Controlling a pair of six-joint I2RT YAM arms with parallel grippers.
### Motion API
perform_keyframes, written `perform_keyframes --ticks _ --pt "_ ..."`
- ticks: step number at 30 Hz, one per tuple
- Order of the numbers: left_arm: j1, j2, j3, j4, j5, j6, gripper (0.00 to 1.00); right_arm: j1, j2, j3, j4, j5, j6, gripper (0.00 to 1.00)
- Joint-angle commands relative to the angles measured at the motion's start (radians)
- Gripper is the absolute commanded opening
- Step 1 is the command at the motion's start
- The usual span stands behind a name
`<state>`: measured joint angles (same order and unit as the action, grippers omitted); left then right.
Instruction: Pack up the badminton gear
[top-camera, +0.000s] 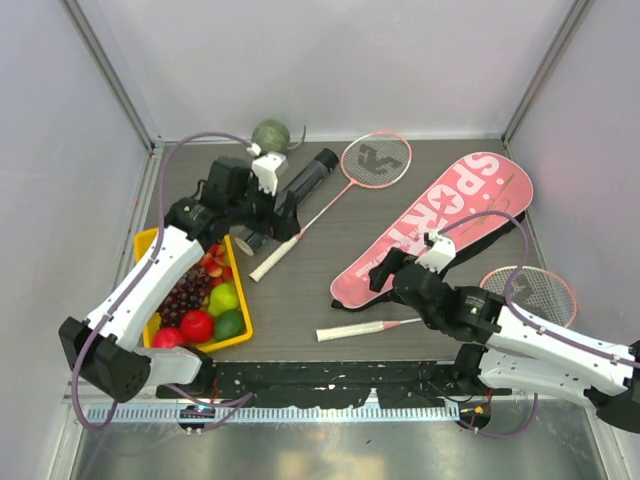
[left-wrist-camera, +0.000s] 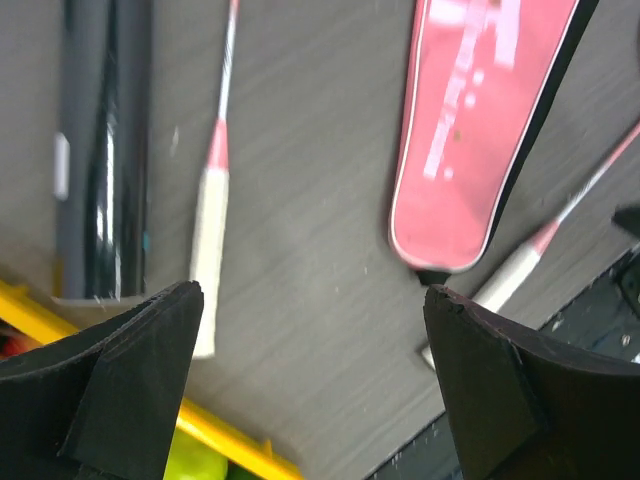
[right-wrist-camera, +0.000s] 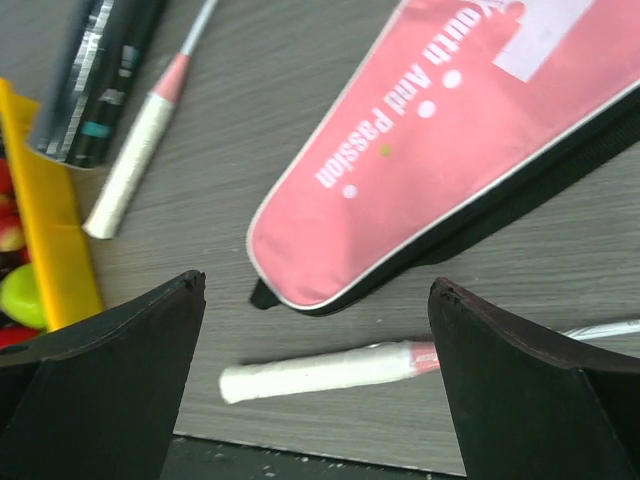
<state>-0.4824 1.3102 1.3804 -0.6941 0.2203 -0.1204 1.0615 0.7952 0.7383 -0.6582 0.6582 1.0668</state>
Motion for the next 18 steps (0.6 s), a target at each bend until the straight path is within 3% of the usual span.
perform_keyframes --ticks 1,6,8,12,18 --pt "-0.004 -0.142 -0.128 0.019 0.036 -0.025 0.94 -0.069 0.027 -0.063 0.095 0.041 0.049 0.97" --pt "-0.07 -0.238 -0.303 0.062 -0.067 0.071 0.94 -0.367 -0.011 -0.238 0.291 -0.208 -0.063 1.0" --pt "-0.126 -0.235 -0.301 0.039 -0.131 0.102 0.94 -0.447 -0.03 -0.31 0.363 -0.259 -0.099 1.0" --pt "-0.266 -0.215 -0.274 -0.015 -0.275 0.183 0.93 -0.543 -0.05 -0.372 0.448 -0.285 -0.157 1.0" --pt "-0.278 -0.209 -0.261 -0.018 -0.233 0.156 0.89 -0.672 0.021 -0.422 0.564 -0.37 -0.148 0.88"
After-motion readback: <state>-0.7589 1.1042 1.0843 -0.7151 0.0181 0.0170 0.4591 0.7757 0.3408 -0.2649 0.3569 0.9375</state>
